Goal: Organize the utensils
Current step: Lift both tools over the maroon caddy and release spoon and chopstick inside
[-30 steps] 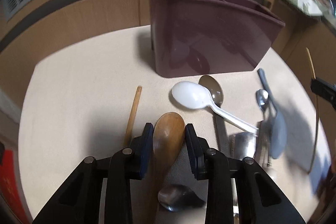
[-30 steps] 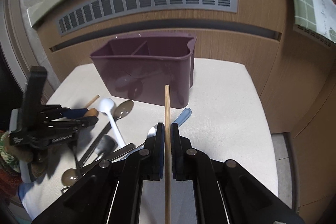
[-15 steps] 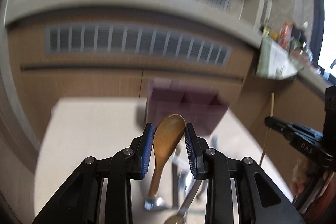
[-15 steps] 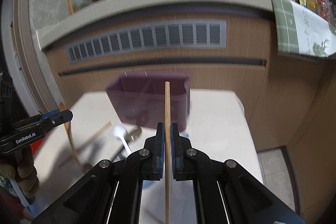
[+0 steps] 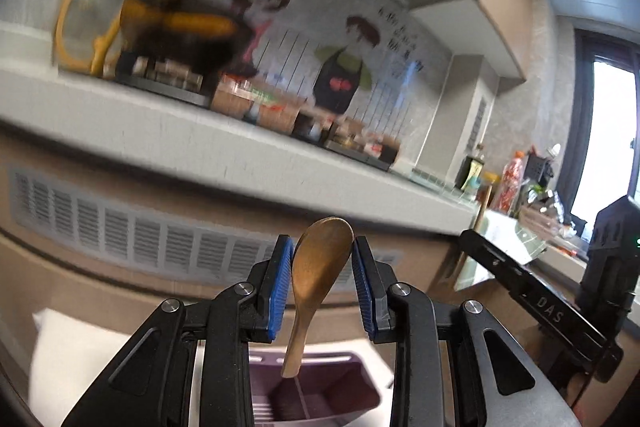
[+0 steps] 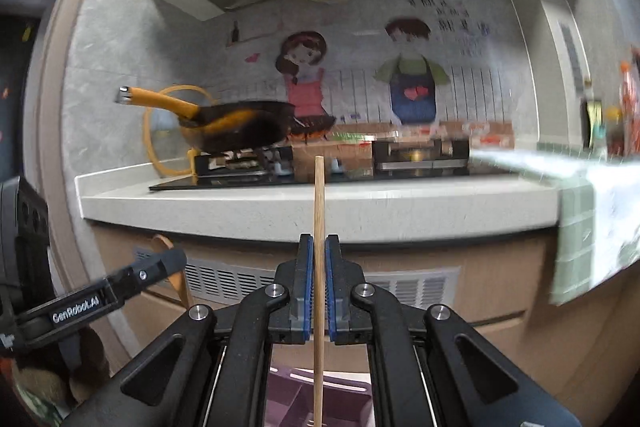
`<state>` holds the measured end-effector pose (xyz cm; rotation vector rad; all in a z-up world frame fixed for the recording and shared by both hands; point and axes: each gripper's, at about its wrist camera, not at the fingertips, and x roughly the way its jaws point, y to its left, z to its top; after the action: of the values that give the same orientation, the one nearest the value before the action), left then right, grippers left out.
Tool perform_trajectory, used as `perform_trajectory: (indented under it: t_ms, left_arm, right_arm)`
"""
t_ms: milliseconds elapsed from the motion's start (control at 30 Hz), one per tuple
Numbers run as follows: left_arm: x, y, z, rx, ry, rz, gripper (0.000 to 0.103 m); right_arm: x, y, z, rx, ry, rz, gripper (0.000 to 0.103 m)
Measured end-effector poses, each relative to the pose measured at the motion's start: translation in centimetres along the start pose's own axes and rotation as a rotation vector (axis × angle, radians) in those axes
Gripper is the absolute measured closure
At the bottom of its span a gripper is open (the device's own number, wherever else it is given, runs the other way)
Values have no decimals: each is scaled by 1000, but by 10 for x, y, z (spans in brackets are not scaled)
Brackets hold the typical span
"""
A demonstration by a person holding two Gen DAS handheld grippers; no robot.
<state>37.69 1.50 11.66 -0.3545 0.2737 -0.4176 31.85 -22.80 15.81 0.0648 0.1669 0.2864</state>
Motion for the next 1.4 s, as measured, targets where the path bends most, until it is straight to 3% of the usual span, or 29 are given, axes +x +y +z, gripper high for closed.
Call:
perform_trajectory:
  t_ms: [167,300,367,567,667,767,867,933,1033,1100,1167,1233,1300,1400]
  left_arm:
    - [46,27,-46,-58,137,8,72]
    - [58,45,-78,-111,218,18,72]
    - [58,51,-92,-143,241,18,72]
    - [32,59,-103,-170,265,5,55]
    - [-5,63,-96,-160,196,47,51]
    - [-38,75,-94,-152,165,122,50]
    - [-60,92,-106,-150,203,219,50]
    - [-68,105,-126,-147,288,268,50]
    - [-76,115,-159,-149,411,300,50]
    - [-85,116,-177,-153,448,306,50]
    - [-93,113,-190,-144,471,313,50]
    - [-103,108,-198,-114,488,327,50]
    - [-110,104,-202,-85,499,338,50]
    - [-118,106,-208,-68,527,339,50]
  right_arm:
    - [46,-14,-51,33,123,-15,98]
    - [62,-20,-87,41,228,-10,98]
    - [69,-23,-106,50,293,-2,98]
    - [81,-18,-148,-9,500,15,97]
    - [65,-14,-152,-44,489,-3,96]
    - [36,-9,-149,-84,419,-72,92]
    - [3,-2,-136,-111,329,-157,89]
    - [-21,6,-130,-118,273,-176,85]
    - [-37,22,-134,-112,294,-94,67]
    - [-29,31,-143,-106,384,11,66]
    - [-15,44,-163,-90,532,170,67]
    - [-2,58,-182,-99,629,254,69]
    - [18,75,-202,-157,704,269,70]
    - [39,96,-219,-237,747,272,70]
